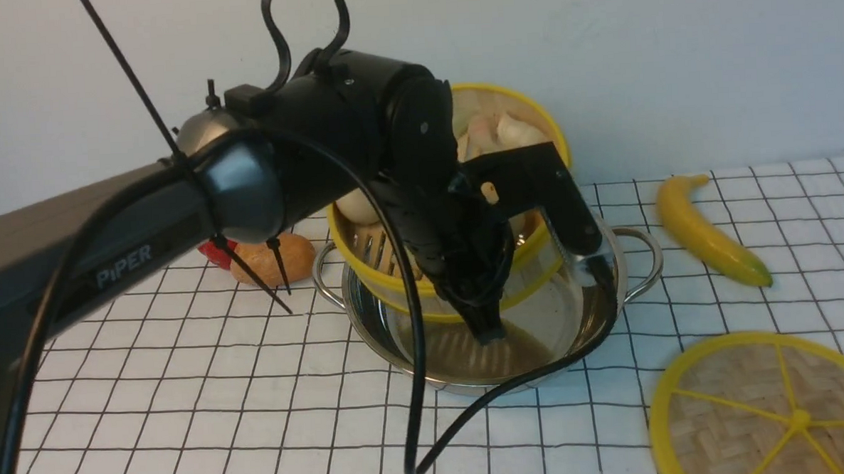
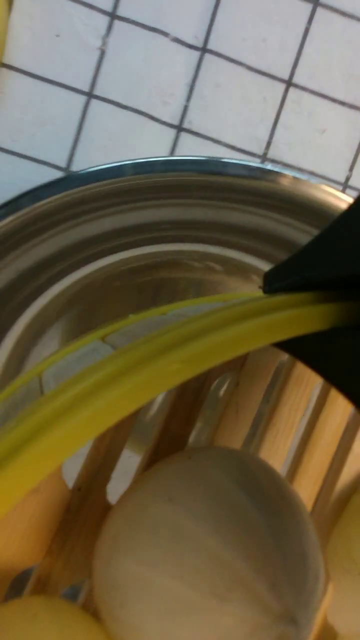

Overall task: Place the steamer in the pot on the white tablecloth, and put the lid on the steamer.
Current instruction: 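Place the bamboo steamer basket with dumplings into the steel pot with the left gripper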

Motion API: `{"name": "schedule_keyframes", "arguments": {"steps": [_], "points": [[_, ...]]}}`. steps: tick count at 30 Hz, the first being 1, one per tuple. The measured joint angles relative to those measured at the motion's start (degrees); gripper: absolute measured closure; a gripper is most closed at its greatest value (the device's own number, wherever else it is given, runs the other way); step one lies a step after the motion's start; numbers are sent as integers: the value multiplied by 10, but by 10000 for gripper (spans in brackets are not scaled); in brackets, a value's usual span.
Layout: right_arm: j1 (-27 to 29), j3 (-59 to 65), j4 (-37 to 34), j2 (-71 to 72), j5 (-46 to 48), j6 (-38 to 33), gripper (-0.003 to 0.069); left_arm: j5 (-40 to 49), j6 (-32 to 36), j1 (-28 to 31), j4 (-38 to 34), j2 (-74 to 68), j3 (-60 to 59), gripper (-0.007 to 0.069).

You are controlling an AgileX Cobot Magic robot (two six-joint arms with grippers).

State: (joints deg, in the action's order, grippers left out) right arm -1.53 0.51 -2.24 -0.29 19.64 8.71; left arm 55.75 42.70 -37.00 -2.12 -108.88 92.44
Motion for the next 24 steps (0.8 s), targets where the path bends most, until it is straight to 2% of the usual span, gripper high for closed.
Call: {"name": "schedule_keyframes", "arguments": {"steps": [9,16,24], "points": [[0,0,0,0,0,0,417,15,62,-2,2,-23,4,593],[0,0,0,0,0,0,417,16,153,-2,2,-26,4,593],[0,0,0,0,0,0,417,42,165,-3,3,-34,4,593]]}}
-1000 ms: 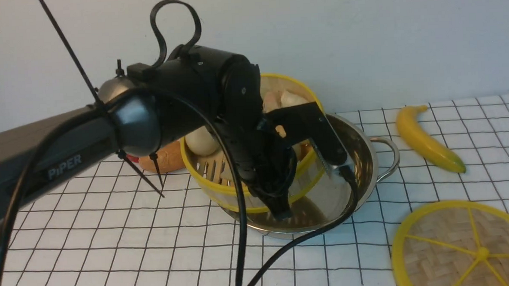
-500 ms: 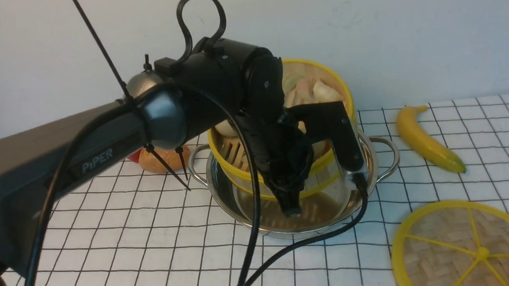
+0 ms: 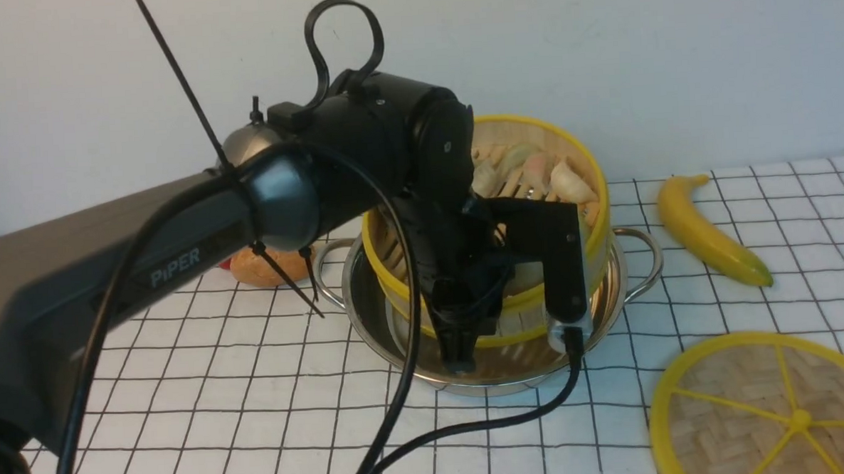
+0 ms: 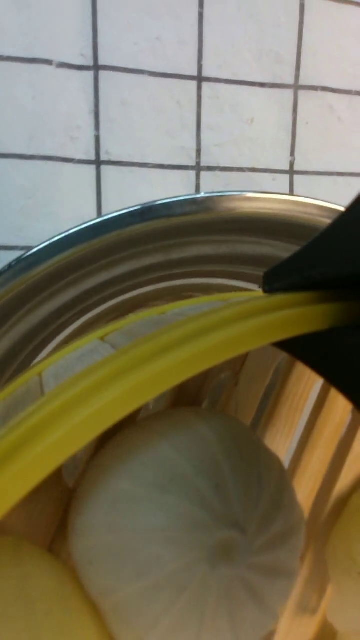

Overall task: Place the steamer in the pot on the white tablecloth, and put the lid on the steamer.
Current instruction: 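Place the bamboo steamer basket with dumplings into the steel pot with the left gripper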

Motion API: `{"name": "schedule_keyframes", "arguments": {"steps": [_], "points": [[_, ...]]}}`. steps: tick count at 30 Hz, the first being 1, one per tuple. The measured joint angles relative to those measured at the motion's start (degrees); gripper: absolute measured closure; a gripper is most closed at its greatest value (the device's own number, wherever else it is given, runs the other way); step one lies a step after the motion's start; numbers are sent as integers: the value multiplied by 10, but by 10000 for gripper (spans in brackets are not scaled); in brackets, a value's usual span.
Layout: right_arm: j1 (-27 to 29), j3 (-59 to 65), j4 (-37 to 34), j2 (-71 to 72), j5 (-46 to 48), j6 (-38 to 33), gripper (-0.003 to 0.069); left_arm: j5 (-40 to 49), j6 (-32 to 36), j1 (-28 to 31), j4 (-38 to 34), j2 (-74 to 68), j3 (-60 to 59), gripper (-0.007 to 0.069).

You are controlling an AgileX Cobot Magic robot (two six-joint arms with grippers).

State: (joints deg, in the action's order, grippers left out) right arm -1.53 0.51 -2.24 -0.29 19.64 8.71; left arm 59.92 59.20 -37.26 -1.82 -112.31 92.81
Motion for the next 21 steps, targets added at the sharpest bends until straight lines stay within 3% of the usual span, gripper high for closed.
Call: {"name": "schedule_keyframes", "arguments": {"steps": [15,21], "points": [[0,0,0,0,0,-2,417,26,-32,0,1,-38,0,593],[0,0,0,0,0,-2,417,-1,-33,0,0,-49,0,593]]}}
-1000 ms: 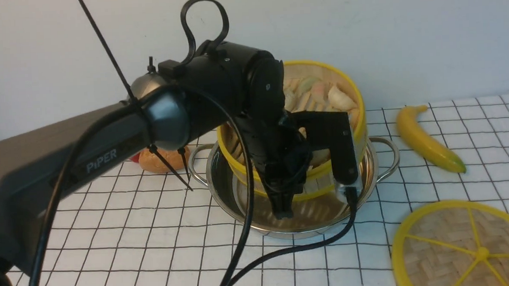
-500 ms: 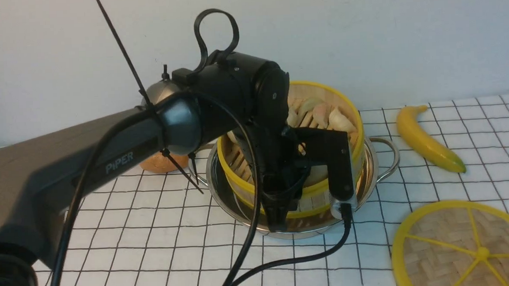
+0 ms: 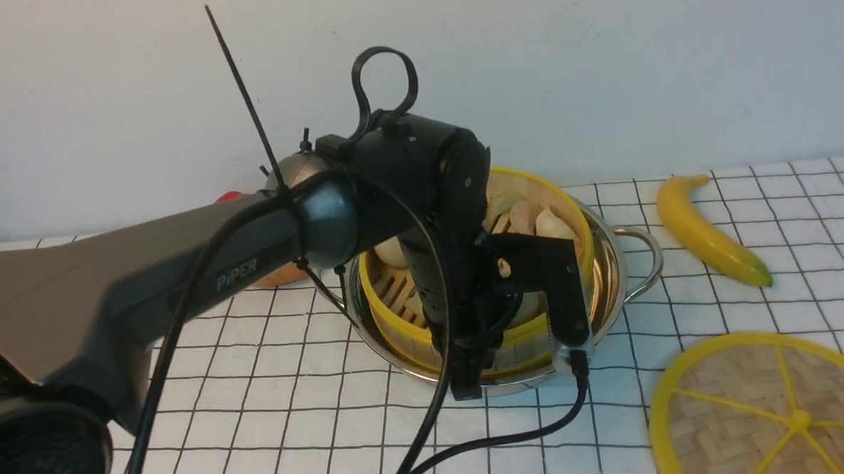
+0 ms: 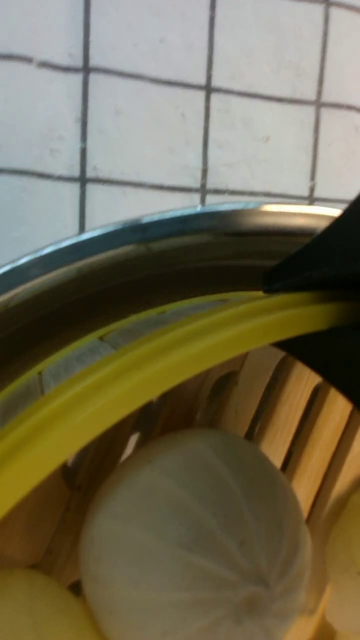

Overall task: Place the steamer in the pot on the white tablecloth, and put the lid on the steamer.
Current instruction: 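Place the bamboo steamer basket with dumplings into the steel pot with the left gripper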

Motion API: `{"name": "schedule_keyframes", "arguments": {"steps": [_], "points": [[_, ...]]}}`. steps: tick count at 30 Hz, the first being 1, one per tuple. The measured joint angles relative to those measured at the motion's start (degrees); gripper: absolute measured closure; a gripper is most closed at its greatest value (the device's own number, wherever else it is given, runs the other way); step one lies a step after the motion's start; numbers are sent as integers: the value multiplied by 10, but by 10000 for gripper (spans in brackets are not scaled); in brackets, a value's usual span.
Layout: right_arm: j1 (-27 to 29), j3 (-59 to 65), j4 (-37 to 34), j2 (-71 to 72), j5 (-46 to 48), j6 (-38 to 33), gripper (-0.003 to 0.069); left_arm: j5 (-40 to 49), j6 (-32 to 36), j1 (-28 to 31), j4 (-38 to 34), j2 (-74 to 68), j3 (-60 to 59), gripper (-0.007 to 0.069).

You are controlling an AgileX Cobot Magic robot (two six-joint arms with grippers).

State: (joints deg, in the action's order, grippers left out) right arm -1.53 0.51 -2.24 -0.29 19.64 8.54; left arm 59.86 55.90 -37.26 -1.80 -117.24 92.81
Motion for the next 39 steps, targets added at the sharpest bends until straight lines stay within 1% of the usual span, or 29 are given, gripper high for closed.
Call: {"name": "schedule_keyframes", "arguments": {"steps": [3,23,27,32,33,35,36,39], "points": [[0,0,0,0,0,0,417,-14,0,0,-3,-3,0,593],[0,0,0,0,0,0,417,-19,-5,0,-13,-24,0,593],[0,0,0,0,0,0,417,-19,-5,0,-13,-24,0,580],[0,0,0,0,0,0,417,-18,-5,0,-12,-24,0,510],[0,0,0,0,0,0,417,-19,-5,0,-12,-23,2,488],[0,0,0,0,0,0,417,-22,-5,0,-10,-22,5,414],[0,0,0,0,0,0,417,-23,-5,0,-10,-21,5,402],[0,0,0,0,0,0,417,-32,-5,0,-6,-20,6,324]]}}
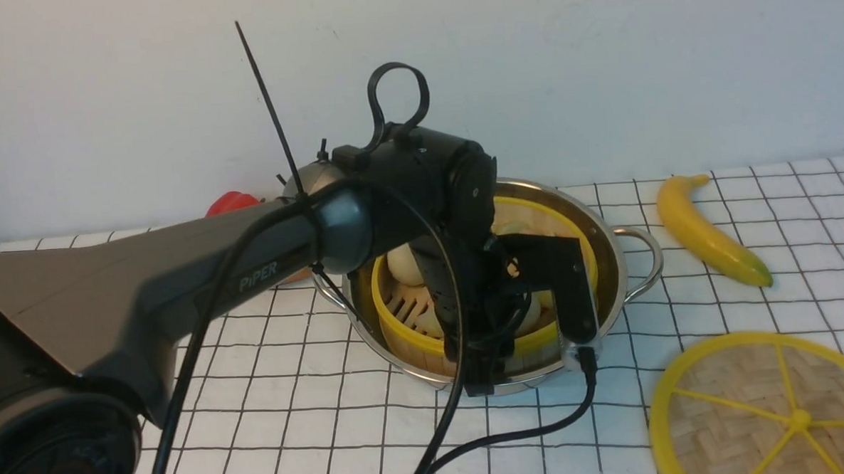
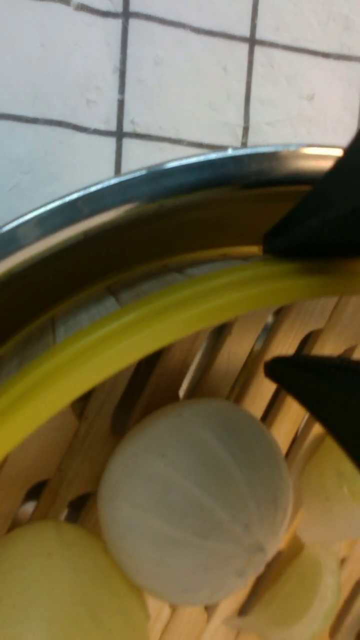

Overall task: Place the steamer in the pot on the white tablecloth, and put the lid on the steamer.
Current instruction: 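Place the bamboo steamer basket with dumplings into the steel pot with the left gripper, then move the gripper down to the bamboo steamer lid and grasp its center knob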

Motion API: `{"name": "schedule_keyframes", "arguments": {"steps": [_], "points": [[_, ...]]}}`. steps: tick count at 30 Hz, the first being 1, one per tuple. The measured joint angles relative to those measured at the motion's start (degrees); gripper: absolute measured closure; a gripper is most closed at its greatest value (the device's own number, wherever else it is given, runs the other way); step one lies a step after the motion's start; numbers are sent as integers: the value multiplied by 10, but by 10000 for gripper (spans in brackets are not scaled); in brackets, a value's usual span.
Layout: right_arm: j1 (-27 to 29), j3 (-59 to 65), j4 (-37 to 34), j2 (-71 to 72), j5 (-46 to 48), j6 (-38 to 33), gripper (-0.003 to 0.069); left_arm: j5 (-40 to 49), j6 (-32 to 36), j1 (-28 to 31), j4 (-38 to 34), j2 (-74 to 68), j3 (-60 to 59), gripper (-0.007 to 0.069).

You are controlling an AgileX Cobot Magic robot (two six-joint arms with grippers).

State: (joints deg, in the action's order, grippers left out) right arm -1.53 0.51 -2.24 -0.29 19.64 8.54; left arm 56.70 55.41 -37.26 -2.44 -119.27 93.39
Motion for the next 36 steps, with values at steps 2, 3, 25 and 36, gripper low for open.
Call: {"name": "schedule_keyframes", "arguments": {"steps": [2,3,25,36], "points": [[0,0,0,0,0,0,417,-1,0,0,0,0,0,257],[0,0,0,0,0,0,417,0,0,0,1,0,0,235],[0,0,0,0,0,0,417,124,-76,0,31,28,147,151],[0,0,0,0,0,0,417,127,-366,0,144,107,179,151]]}}
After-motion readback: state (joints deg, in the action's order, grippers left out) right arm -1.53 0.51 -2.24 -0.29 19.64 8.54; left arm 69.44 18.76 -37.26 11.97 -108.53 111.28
